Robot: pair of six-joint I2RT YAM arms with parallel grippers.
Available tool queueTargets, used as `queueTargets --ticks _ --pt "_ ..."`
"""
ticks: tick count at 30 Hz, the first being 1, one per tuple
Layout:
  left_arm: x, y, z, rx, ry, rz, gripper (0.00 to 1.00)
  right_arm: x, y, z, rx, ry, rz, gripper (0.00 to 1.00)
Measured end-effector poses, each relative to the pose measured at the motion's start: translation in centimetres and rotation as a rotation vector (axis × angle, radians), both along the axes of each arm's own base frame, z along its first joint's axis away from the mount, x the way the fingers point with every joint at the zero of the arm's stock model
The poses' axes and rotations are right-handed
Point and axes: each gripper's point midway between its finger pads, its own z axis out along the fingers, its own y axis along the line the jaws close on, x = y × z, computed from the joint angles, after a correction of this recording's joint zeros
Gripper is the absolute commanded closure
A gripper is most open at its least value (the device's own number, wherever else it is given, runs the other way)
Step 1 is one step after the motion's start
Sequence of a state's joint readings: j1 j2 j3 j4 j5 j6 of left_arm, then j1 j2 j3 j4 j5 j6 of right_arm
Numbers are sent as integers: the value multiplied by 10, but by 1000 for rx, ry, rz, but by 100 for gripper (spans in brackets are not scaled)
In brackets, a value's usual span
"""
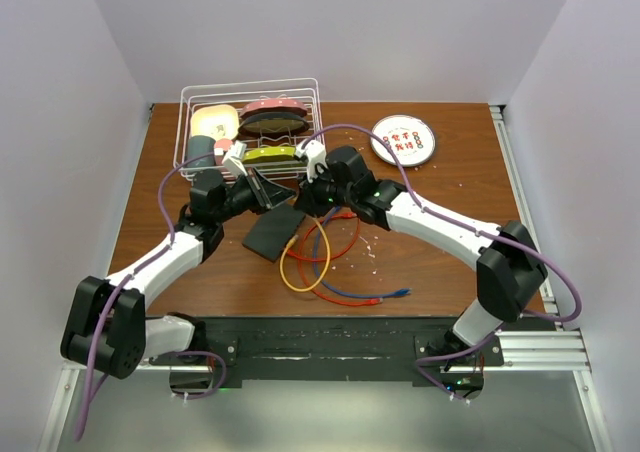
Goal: Insert the plug into the switch port
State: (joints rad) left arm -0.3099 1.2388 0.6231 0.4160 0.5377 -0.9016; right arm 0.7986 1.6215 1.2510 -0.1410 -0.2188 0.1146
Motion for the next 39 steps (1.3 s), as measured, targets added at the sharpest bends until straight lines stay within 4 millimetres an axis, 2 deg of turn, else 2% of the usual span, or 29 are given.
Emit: queueTargets --ticks 2,6,7,9,11,12,21,30,35,39 --pt "0 0 -1 2 5 2 100 0 0 -1 2 5 -1 100" --pt "1 0 -2 2 6 3 100 1 0 -2 -1 6 -6 99" --pt "1 0 -2 2 6 3 100 1 0 -2 -2 5 -9 96" --pt "1 0 -2 3 6 4 100 2 -1 -2 -4 2 -15 75" --pt "1 0 -2 3 6 3 100 2 -1 -2 -3 1 -19 63" --pt "0 0 -2 2 6 3 100 2 0 -2 -2 2 -21 62" --pt "0 0 0 -1 -1 -1 100 3 -4 -6 -7 1 -39 65" --pt "0 -1 1 -3 -5 -2 100 4 -5 17 35 -43 -50 65" --pt "0 -1 1 -3 -5 -5 100 4 -4 19 44 -46 -51 69" --pt "0 -1 1 -3 -5 -5 100 4 -4 19 45 -45 -50 69"
